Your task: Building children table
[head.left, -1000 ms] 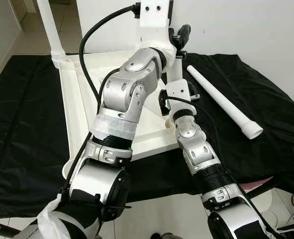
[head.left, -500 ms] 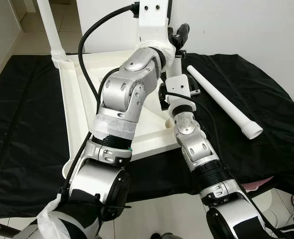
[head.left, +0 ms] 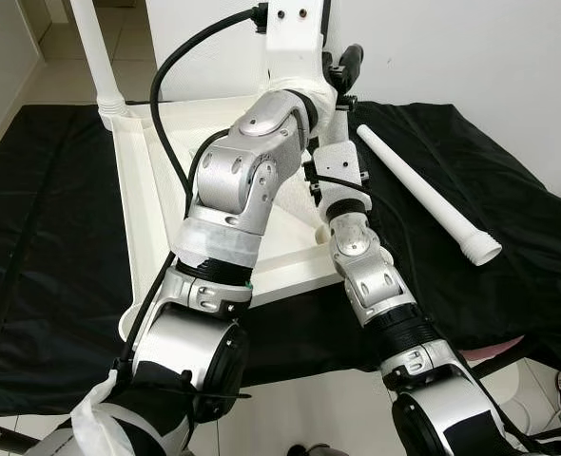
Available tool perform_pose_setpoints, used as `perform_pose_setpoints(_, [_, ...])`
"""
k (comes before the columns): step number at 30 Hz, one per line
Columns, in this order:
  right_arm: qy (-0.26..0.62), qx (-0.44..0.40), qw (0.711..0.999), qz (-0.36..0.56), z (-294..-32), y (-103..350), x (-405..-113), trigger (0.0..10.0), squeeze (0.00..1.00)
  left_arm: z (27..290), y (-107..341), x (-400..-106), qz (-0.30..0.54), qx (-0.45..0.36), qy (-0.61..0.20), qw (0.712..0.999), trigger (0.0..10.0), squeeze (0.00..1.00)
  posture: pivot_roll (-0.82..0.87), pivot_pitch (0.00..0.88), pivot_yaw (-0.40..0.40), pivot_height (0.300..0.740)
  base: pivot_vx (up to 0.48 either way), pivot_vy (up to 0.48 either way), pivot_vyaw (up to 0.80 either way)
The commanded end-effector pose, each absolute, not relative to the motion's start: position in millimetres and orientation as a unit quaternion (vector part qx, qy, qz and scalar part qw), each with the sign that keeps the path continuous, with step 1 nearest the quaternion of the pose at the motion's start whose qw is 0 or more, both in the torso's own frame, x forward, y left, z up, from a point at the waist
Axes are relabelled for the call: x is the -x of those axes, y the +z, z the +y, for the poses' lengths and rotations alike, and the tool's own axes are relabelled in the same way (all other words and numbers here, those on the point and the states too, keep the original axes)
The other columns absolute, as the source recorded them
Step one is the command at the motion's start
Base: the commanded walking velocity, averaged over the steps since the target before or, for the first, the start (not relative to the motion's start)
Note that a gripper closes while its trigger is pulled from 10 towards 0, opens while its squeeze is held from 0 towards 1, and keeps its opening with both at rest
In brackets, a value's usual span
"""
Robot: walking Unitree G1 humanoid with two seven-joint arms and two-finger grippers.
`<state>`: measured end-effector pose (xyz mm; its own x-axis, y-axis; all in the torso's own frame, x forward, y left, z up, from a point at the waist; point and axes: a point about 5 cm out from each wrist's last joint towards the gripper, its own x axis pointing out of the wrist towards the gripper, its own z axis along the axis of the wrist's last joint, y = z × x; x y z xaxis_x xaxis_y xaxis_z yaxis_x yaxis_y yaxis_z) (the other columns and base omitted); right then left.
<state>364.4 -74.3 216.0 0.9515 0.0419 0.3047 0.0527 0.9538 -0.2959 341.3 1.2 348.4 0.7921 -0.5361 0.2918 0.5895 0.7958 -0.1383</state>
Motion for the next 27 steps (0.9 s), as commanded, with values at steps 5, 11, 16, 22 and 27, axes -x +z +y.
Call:
perform_pose_setpoints(5, [0.004,0.16,0.973,-0.168,-70.9,218.8,-364.4,0.0,0.0,-7.4,347.3,-336.0,-0.114,0.107,-0.319,0.935,10.0,0.0,0.06,0.041,-0.066,0.74,0.0,0.0,0.0])
perform_pose_setpoints(11, [0.003,0.159,0.973,-0.168,-71.1,218.9,-364.5,0.0,0.0,-6.4,345.8,-336.1,-0.113,0.106,-0.321,0.934,10.0,0.0,0.06,0.041,-0.063,0.74,0.0,0.0,0.0])
perform_pose_setpoints(16, [0.0,0.151,0.975,-0.164,-71.7,218.8,-364.7,10.0,0.0,-3.6,345.6,-336.3,-0.125,0.087,-0.315,0.937,10.0,0.0,0.06,0.041,-0.06,0.74,0.0,0.0,0.0])
perform_pose_setpoints(22, [0.0,0.14,0.977,-0.16,-71.4,218.5,-364.2,10.0,0.0,-6.9,343.8,-333.1,-0.125,0.098,-0.338,0.928,10.0,1.0,0.05,0.049,-0.057,0.74,0.0,0.0,0.0])
perform_pose_setpoints(27, [0.003,0.126,0.98,-0.155,-70.7,218.0,-362.3,10.0,0.0,-15.9,347.6,-327.3,-0.127,0.108,-0.36,0.918,10.0,1.0,0.05,0.055,-0.058,0.74,0.0,0.0,0.0])
